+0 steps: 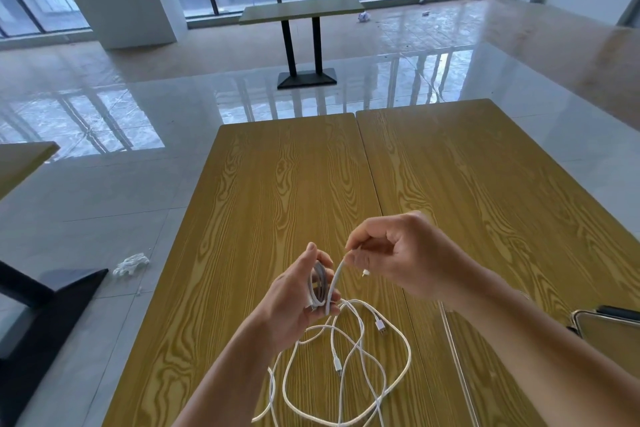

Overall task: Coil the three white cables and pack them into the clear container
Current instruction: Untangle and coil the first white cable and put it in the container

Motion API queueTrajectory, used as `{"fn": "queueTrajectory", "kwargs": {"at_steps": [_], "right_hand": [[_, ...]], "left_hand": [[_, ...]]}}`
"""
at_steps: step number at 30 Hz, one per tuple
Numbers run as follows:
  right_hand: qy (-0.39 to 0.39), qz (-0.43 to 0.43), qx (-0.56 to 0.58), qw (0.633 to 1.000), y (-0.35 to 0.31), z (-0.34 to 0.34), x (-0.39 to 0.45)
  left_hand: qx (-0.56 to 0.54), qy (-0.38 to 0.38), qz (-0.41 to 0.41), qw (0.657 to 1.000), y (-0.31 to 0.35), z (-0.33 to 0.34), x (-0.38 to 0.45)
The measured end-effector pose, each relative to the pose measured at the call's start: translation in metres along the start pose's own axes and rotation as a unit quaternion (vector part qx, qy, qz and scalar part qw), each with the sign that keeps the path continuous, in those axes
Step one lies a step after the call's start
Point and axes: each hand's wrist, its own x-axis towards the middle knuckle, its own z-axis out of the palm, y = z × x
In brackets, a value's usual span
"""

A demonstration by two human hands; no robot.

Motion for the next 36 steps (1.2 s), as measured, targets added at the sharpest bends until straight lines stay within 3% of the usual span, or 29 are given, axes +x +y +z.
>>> {"fn": "queueTrajectory", "kwargs": {"at_steps": [11,16,19,27,31,36], "right_hand": [[0.07,-0.021,-0.039,0.997,0.009,0.006,0.012],[0.07,-0.036,-0.064,0.995,0.013,0.008,0.012],[0.027,-0.007,-0.033,0.999,0.014,0.008,0.011],[-0.025,0.135,0.139,0.981,0.022,0.002,-0.004],[-0.072,0.154,0.24,0.956,0.023,0.0,-0.015],[-0.066,0.089,0.052,0.992,0.024,0.012,-0.019]], "left_hand": [[-0.016,-0.142,-0.007,0.99,0.0,0.012,-0.013],[0.011,-0.181,0.035,0.983,0.004,0.013,-0.016],[-0.003,-0.196,0.061,0.979,0.005,0.013,-0.017],[-0.092,-0.044,0.073,0.992,0.009,0.004,-0.014],[-0.162,-0.001,0.074,0.984,0.009,0.0,-0.015],[-0.196,0.037,0.082,0.976,0.009,0.003,-0.012]]}}
